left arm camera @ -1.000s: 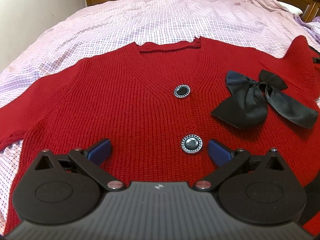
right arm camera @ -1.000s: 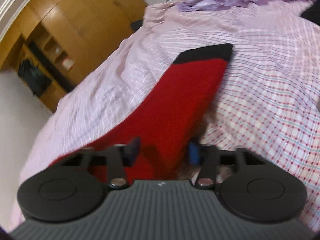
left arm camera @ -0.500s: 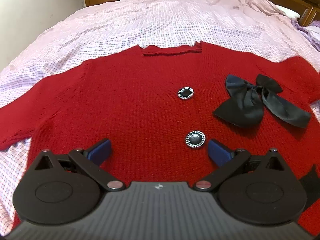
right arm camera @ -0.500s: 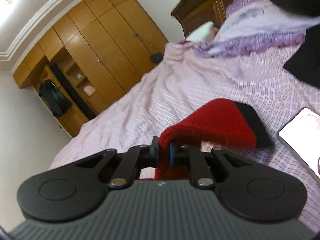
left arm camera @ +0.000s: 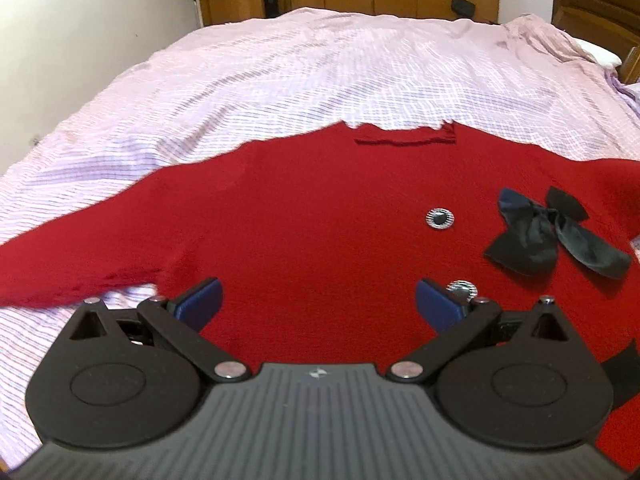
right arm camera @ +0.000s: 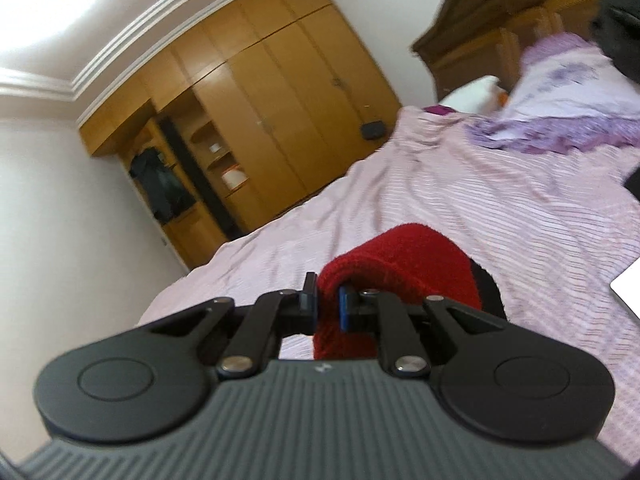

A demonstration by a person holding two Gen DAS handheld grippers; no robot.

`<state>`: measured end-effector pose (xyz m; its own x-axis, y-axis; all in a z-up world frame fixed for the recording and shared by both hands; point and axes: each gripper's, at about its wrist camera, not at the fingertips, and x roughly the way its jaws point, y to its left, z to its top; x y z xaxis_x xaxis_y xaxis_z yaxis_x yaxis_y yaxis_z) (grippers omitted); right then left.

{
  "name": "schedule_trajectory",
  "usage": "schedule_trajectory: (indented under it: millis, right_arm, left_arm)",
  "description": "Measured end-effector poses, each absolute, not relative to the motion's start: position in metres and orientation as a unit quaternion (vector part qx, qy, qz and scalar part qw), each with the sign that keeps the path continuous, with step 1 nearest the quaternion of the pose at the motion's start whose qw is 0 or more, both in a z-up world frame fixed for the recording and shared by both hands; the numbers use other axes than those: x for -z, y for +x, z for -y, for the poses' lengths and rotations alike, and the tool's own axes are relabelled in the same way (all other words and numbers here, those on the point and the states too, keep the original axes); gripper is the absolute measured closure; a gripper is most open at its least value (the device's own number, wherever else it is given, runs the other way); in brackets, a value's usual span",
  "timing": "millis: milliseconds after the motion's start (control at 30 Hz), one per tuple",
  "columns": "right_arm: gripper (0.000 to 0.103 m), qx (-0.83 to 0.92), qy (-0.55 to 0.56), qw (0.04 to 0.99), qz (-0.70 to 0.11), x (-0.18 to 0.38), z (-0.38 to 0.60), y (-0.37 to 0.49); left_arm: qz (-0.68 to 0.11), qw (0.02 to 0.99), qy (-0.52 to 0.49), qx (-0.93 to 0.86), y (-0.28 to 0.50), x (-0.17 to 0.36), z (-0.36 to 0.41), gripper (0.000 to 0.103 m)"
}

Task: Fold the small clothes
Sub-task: 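Lift the sleeve with the right tool and fold it across the cardigan front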

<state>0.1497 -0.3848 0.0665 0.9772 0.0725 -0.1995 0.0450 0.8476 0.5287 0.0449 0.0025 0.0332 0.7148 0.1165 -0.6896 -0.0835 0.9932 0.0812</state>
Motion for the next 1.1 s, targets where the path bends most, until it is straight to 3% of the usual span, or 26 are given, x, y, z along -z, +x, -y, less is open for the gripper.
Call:
schedule_trajectory:
  millis: [400,733,900,1100]
  right_arm:
    - [0.09,-0.107,0.184,0.969,-0.126,-0.088,0.251,0.183]
    - [0.09,-0.18,0.121,0.941,-0.258,-0.008,0.152,0.196]
    - [0.087,-0.182,0.113,0.935,-0.281,0.012,0.129,0.188]
    - [0.049,-0.201,0.141,0.916,-0.317,0.02,0.133,0.187]
  left_arm:
    - [-0.373,0.924,-0.007,-0.09,0.033,-0.038,-0.053,0.0]
    - [-0.383,0.917,-0.024,-0.11,0.026,-0.026,-0.079,0.0]
    - [-0.384,0.917,-0.029,-0.108,0.027,-0.023,-0.081,0.0]
    - [-0.382,0.918,-0.028,-0.102,0.026,-0.024,-0.077,0.0]
